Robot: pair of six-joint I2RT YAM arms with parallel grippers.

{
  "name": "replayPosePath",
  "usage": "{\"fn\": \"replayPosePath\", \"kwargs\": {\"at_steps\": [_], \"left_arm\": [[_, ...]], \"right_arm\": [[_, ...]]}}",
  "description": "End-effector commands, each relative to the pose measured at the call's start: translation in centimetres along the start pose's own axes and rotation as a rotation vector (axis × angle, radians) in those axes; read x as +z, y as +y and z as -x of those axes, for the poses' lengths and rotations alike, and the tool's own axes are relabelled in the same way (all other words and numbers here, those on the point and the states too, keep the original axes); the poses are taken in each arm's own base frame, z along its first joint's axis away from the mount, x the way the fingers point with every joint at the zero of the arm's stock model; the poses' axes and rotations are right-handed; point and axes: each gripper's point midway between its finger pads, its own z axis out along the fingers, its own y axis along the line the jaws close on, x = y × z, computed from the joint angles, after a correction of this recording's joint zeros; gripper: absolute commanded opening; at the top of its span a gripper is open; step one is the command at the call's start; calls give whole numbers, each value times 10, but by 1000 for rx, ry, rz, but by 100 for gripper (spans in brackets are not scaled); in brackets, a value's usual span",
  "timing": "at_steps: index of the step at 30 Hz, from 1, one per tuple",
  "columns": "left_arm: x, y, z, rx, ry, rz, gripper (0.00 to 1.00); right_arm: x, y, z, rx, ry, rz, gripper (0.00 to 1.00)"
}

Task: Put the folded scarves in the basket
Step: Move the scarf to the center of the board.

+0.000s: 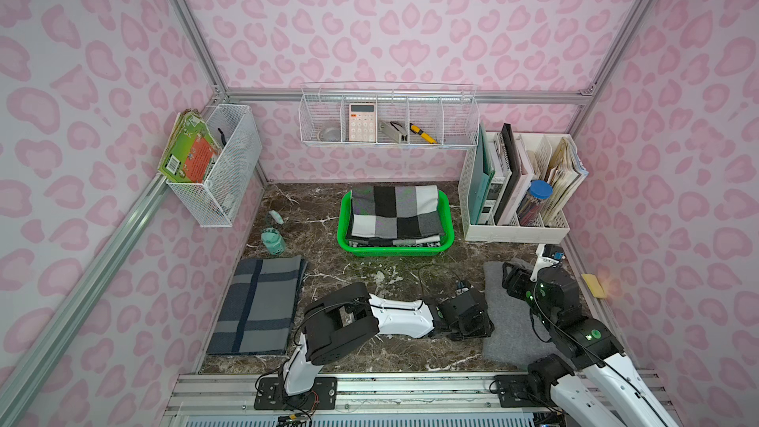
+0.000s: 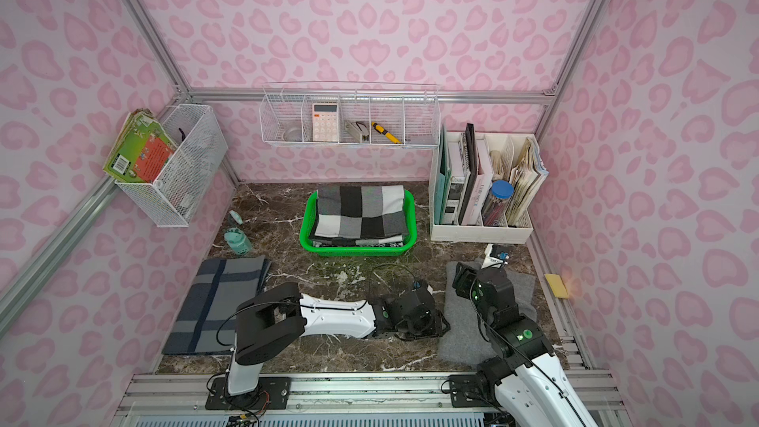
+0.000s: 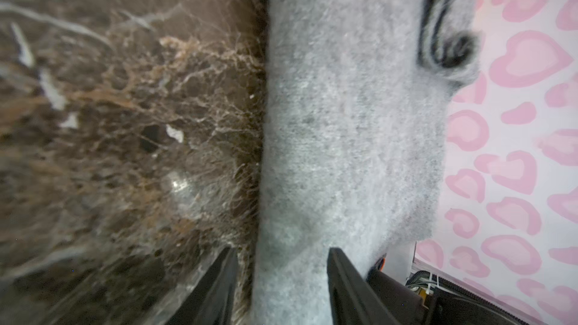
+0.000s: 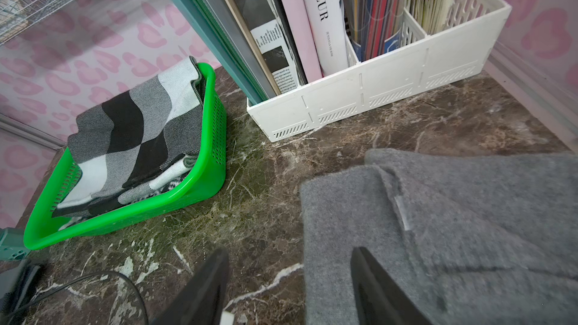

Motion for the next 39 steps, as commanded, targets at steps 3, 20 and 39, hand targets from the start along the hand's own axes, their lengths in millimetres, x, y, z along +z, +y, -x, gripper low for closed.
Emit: {"fn": "replayPosePath", "kwargs": {"at_steps": [3, 20, 39], "left_arm": [[11, -4, -9, -15, 61, -17, 44], [-112, 71, 40, -12, -132, 309, 0], [-235, 164, 20, -302, -334, 354, 74]], "right_arm": [[0, 1, 1, 7, -6, 6, 65], [12, 15, -12, -20, 69, 62, 66], [59, 67, -93, -427, 349, 48, 66]]}}
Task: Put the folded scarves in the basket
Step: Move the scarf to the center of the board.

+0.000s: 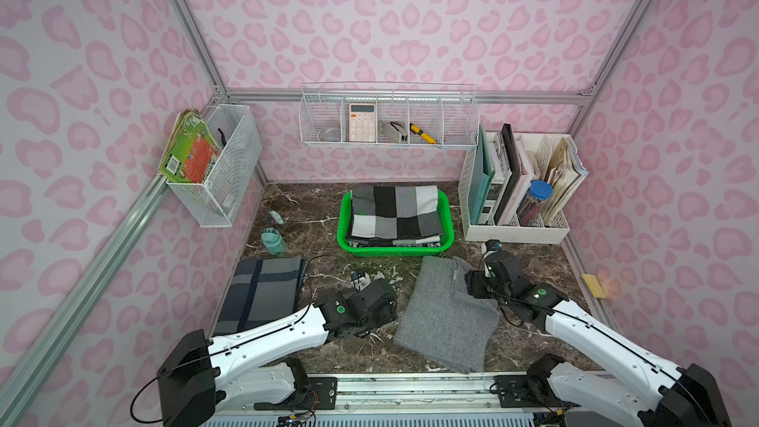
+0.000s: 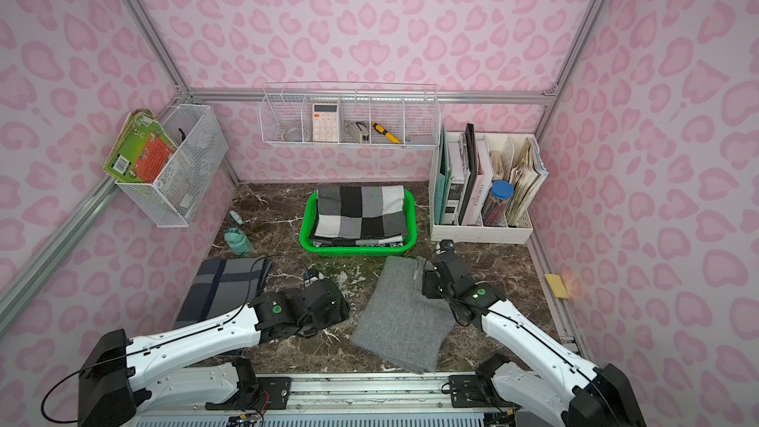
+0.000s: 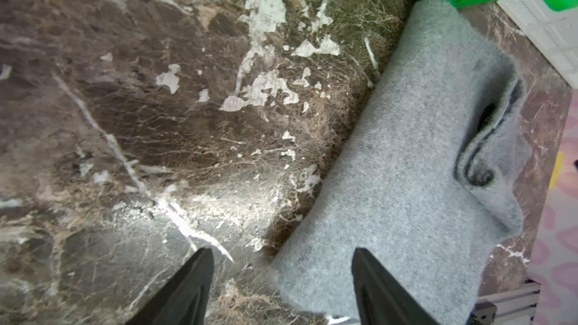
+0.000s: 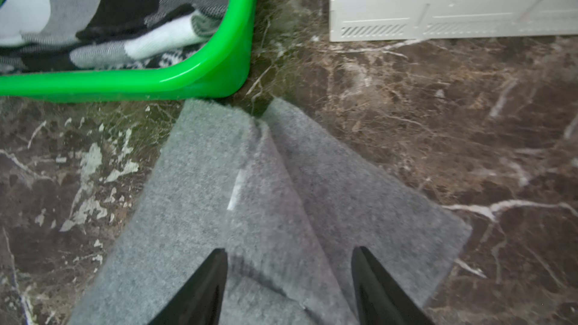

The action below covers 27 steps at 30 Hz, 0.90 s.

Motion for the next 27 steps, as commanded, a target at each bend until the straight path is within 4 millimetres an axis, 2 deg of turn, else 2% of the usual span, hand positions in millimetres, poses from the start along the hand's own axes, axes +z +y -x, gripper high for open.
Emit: {"fn": "replayPosePath", "kwargs": {"at_steps": [1, 8, 11, 14, 17, 20, 27], "left_arm": [[0, -8, -12, -86, 39, -77, 74], [3, -23, -33, -108, 57, -119, 74], [10, -22, -41, -123, 64, -107, 74], [16, -18, -49, -137, 76, -86, 74], [21, -16, -54, -143, 86, -70, 74], [23, -17, -57, -143, 89, -72, 74], [31, -22, -67, -144, 117, -76, 75]], "right_arm": [[8, 7, 0, -120, -10, -69, 66], [30, 15, -21, -241, 101, -191, 60], [34, 8, -25, -254, 115, -279, 48], [31, -3, -24, -236, 102, -346, 29], [26, -18, -17, -202, 84, -388, 24], [22, -38, -8, -118, 70, -386, 24], [25, -85, 12, 163, -3, -186, 48]]}}
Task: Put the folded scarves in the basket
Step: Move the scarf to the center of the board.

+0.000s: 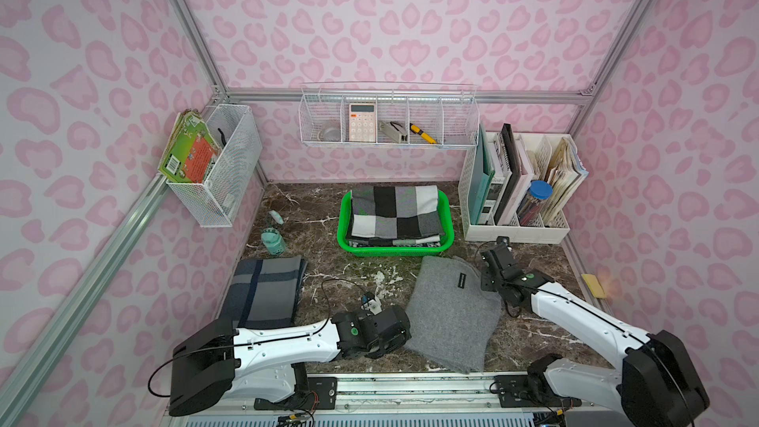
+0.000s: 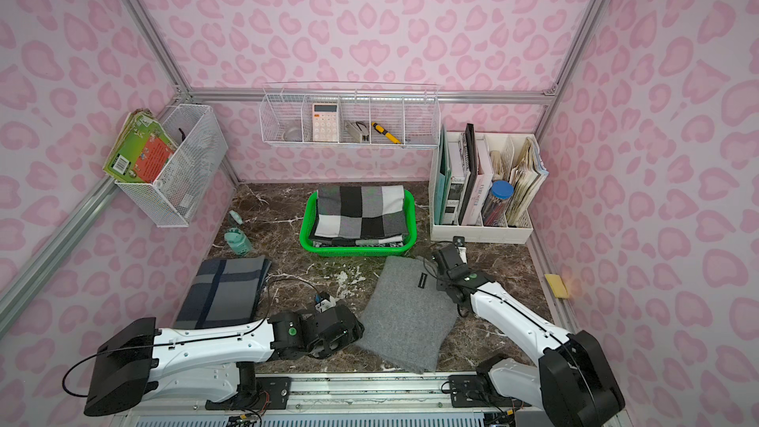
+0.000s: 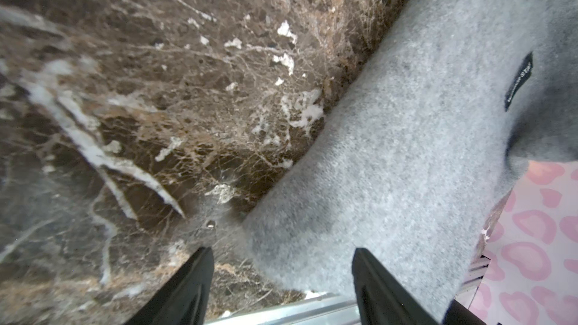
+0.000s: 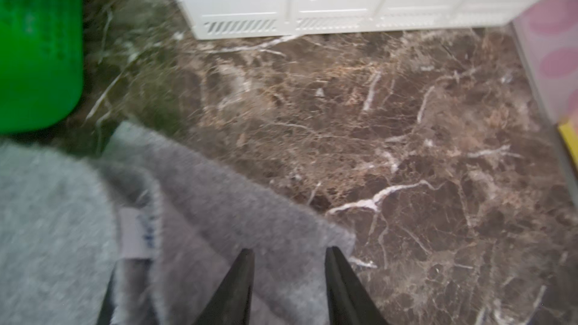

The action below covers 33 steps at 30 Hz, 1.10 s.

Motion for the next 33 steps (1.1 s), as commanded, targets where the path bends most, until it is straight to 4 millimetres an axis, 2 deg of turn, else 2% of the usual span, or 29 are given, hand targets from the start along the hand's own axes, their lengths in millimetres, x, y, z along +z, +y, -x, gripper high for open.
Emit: {"fn": "replayPosePath", "kwargs": {"at_steps": [1, 3, 9, 14, 16, 20, 22, 26, 31, 33], "left_arm": [[4, -6, -3, -20, 9, -20, 75], [6, -5, -5, -24, 15, -15, 75], [11, -2, -8, -36, 19, 2, 74], [10, 1, -9, -37, 17, 11, 70], [8, 1, -7, -38, 6, 9, 65], [5, -4, -5, -30, -1, -11, 60], [7, -5, -6, -27, 5, -13, 60], [11, -4, -8, -29, 13, -6, 59], [16, -3, -7, -27, -3, -5, 55], [19, -3, -6, -28, -8, -6, 51]], "right_arm": [[0, 12, 12, 57, -30, 188, 54], [-1, 10, 16, 82, -43, 218, 60], [4, 15, 18, 133, -23, 301, 67], [1, -2, 38, 205, -54, 290, 68], [-4, -8, 46, 221, -87, 280, 69], [-14, -13, 52, 227, -119, 273, 74], [-16, -10, 49, 217, -122, 298, 78], [-9, -1, 34, 193, -76, 348, 79], [0, 7, 13, 193, -23, 380, 67], [1, 10, 6, 193, -10, 386, 59]]}}
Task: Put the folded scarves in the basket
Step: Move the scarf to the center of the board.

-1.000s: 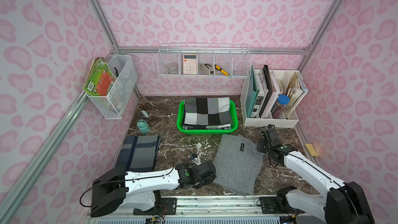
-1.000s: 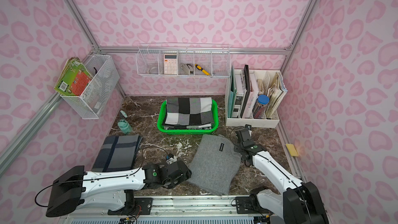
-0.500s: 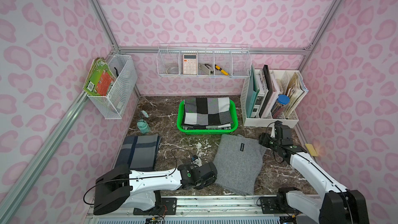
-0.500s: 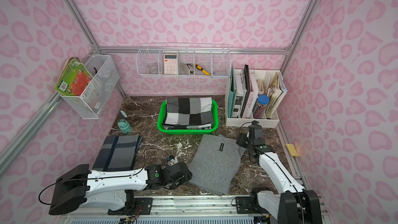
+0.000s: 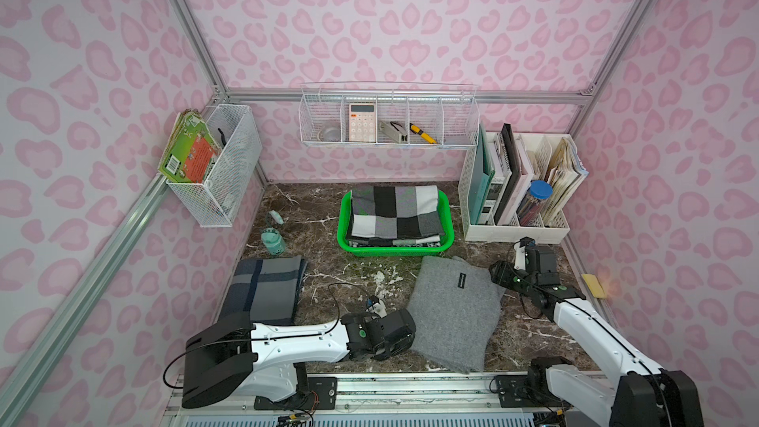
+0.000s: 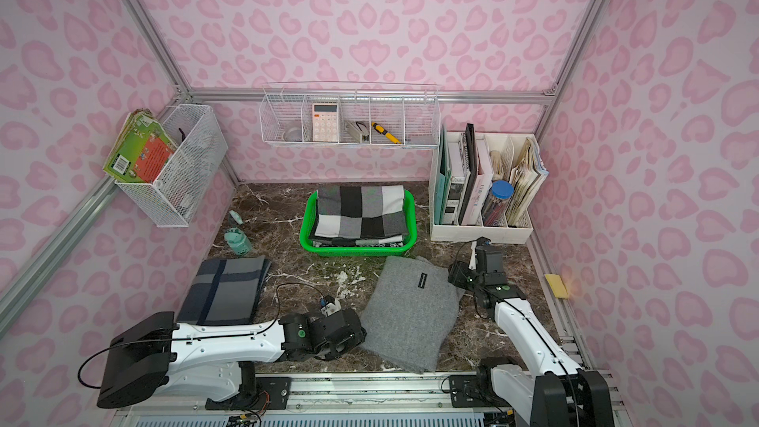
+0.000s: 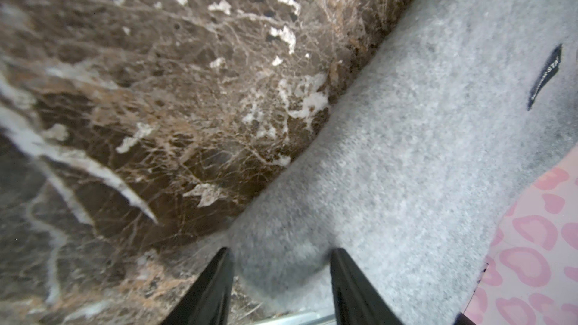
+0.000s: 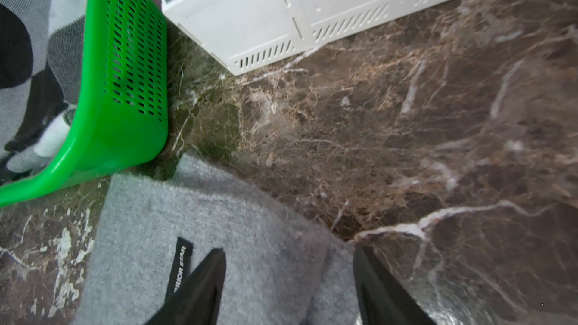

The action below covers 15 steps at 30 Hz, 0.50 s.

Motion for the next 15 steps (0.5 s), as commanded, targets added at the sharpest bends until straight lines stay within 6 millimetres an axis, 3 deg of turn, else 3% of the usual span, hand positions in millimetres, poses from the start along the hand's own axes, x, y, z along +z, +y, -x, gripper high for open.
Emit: {"fn": "replayPosePath", "kwargs": {"at_steps": [1, 8, 12, 15], "left_arm": [[4, -1, 3, 8, -20, -4, 48], [16, 0, 14, -28, -7, -31, 26], [7, 10, 40, -20, -51, -3, 10], [-7, 19, 69, -35, -102, 6, 7]], "right_arm": [[3, 9, -3, -2, -6, 42, 53], [8, 18, -27, -24, 41, 29, 31], [7, 22, -46, -29, 88, 21, 15], [3, 34, -65, -47, 110, 41, 13]]}}
